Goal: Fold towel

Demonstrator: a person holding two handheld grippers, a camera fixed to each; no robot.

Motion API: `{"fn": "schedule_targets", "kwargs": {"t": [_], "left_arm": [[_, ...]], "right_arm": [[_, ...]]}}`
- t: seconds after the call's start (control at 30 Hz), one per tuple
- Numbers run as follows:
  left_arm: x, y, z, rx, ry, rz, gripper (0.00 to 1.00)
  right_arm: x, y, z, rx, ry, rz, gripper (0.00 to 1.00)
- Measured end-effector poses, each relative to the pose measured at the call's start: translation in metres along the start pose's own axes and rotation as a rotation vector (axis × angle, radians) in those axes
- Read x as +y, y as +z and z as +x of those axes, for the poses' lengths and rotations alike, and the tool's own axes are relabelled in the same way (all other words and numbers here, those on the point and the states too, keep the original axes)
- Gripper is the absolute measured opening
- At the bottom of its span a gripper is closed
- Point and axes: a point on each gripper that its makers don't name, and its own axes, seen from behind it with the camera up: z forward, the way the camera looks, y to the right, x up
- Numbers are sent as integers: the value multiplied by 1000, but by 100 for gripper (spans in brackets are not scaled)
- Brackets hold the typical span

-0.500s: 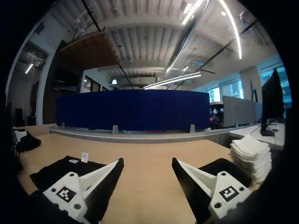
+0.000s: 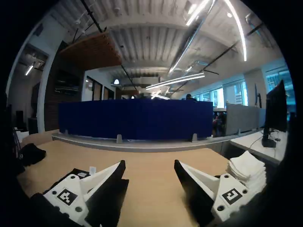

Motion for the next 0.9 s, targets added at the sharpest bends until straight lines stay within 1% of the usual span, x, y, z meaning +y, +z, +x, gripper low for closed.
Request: {"fn": "schedule_targets", "kwargs": {"t": [0.07, 0.2, 0.3, 0.5, 0.57, 0.63, 0.8, 0.9], "left_arm": [[-3, -1, 25, 4, -5, 0, 90], [-9, -2, 63, 1, -7, 4, 90], [-12, 0, 83, -9, 3, 4, 90], [-6, 5, 109, -31, 29, -29, 90], [-2, 7, 112, -49, 38, -49, 90], [6, 7, 110, -75, 48, -85, 90], [30, 2, 102, -154, 72, -200, 90], [47, -3, 94, -203, 89, -285, 90]], "right_arm": [[-2, 0, 19, 1, -1, 1, 100], [-6, 1, 52, 4, -10, 1, 100], [-6, 2, 73, 0, -10, -6, 100], [-2, 2, 98, -10, -14, -9, 100], [-3, 0, 100, -27, -23, 3, 100], [-7, -1, 99, -52, -38, 32, 100], [-21, -8, 87, -143, -98, 123, 100], [-34, -13, 77, -210, -138, 190, 100]]}}
